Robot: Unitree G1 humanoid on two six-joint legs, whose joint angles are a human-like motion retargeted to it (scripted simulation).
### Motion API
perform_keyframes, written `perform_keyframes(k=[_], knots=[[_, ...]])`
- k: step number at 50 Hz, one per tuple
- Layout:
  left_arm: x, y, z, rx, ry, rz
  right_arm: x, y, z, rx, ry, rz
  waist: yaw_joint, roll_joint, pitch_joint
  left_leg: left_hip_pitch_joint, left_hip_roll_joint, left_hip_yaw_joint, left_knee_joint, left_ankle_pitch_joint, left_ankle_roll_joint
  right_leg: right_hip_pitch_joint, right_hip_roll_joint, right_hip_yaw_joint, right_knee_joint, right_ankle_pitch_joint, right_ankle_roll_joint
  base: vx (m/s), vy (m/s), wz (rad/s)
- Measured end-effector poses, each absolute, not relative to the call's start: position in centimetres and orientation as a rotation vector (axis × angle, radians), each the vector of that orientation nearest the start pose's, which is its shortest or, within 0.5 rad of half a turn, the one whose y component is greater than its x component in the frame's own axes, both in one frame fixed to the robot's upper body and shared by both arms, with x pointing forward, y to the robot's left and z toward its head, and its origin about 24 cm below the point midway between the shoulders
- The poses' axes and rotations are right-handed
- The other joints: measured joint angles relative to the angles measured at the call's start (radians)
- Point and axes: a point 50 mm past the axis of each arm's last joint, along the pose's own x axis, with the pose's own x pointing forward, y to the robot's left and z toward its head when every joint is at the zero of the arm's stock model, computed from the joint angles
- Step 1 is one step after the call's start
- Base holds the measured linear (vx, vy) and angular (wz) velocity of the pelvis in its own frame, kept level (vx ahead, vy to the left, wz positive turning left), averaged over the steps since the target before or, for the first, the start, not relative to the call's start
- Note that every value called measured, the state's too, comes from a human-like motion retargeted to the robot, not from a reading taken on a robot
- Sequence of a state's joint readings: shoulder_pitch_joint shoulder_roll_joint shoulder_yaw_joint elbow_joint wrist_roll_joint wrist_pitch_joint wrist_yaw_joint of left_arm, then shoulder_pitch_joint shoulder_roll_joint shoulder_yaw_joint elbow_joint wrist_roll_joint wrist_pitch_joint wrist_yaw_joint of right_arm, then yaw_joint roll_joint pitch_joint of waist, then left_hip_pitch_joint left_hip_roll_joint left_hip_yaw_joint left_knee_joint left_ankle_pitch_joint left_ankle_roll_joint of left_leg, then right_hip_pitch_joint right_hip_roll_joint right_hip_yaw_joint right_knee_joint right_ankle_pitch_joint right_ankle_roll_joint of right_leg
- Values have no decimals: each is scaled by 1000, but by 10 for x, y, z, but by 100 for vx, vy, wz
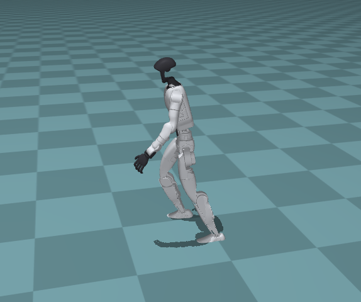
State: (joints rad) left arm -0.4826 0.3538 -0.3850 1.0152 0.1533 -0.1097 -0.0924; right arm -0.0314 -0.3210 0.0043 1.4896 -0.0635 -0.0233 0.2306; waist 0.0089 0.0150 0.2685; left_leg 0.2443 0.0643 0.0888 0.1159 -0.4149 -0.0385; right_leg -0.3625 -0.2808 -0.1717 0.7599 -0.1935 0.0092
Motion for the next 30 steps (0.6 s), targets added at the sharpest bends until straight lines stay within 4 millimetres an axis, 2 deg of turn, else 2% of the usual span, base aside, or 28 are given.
perform_keyframes(k=[3, 5, 8, 10, 12, 13, 15, 18, 21, 23, 25, 27, 30], knots=[[315, 183, -17, 615, 341, -291, 52, -282, -155, -184, 1420, -111, -33, 15, 13, 31, -2, -56, 10, 4, -5, 91, 33, 32, -414, 76, 30, 54, -23, 89], [310, 183, -18, 635, 300, -270, 58, -288, -153, -210, 1363, -212, -46, -4, -5, -7, -23, -72, 142, -43, -1, 36, 6, 87, -315, 69, 50, 60, -28, 44], [299, 187, -30, 510, 335, -174, 89, -301, -142, -278, 1272, -298, -20, 43, 35, 56, 11, -94, 173, 20, -4, 156, 53, 89, -361, 5, 25, 61, -34, -17], [267, 204, -62, 653, 474, -198, 107, -301, -137, -343, 1200, -341, -36, 23, -2, -118, 1, -89, 555, 6, -41, 99, 8, 78, -187, -82, 29, 60, -30, 0], [234, 213, -90, 602, 622, -176, 134, -302, -128, -401, 1136, -377, -18, 32, -29, -238, 26, -61, 785, 67, -54, 105, 22, 90, -179, -104, 22, 56, -26, -39], [218, 216, -102, 520, 682, -133, 151, -302, -121, -414, 1085, -410, -6, 35, -36, -289, 48, -30, 881, 87, -50, 114, 29, 100, -183, -111, 20, 55, -21, -63], [181, 222, -125, 489, 839, -148, 188, -296, -107, -403, 982, -426, 21, 32, -44, -360, 108, 59, 1018, 73, -14, 143, 38, 120, -205, -120, 28, 56, -16, -66], [120, 227, -152, 477, 1087, -251, 243, -274, -82, -308, 803, -394, 63, 5, -48, -412, 165, 196, 1067, 5, 47, 196, 23, 149, -248, -111, 47, 55, -6, -61], [60, 234, -166, 417, 1298, -303, 290, -243, -53, -193, 596, -336, 132, -7, -38, -436, 178, 250, 970, -12, 43, 266, 43, 181, -309, -80, 45, 55, -2, -87], [24, 240, -169, 375, 1415, -285, 314, -221, -32, -134, 462, -291, 181, -22, -33, -441, 163, 272, 828, -20, 23, 302, 48, 207, -344, -55, 63, 53, 4, -85], [-4, 248, -168, 339, 1508, -231, 333, -201, -11, -98, 341, -238, 225, -39, -25, -430, 155, 310, 635, -23, 14, 332, 51, 227, -365, -38, 86, 54, 9, -59], [-21, 256, -164, 310, 1567, -168, 344, -185, 7, -86, 249, -177, 253, -51, -20, -409, 154, 372, 414, -5, 21, 363, 51, 229, -374, -36, 106, 56, 14, -18], [-33, 268, -159, 302, 1617, -130, 348, -173, 14, -90, 202, -97, 282, -56, -22, -387, 129, 345, 167, 115, 17, 425, 65, 219, -388, -40, 108, 58, 17, 3]])
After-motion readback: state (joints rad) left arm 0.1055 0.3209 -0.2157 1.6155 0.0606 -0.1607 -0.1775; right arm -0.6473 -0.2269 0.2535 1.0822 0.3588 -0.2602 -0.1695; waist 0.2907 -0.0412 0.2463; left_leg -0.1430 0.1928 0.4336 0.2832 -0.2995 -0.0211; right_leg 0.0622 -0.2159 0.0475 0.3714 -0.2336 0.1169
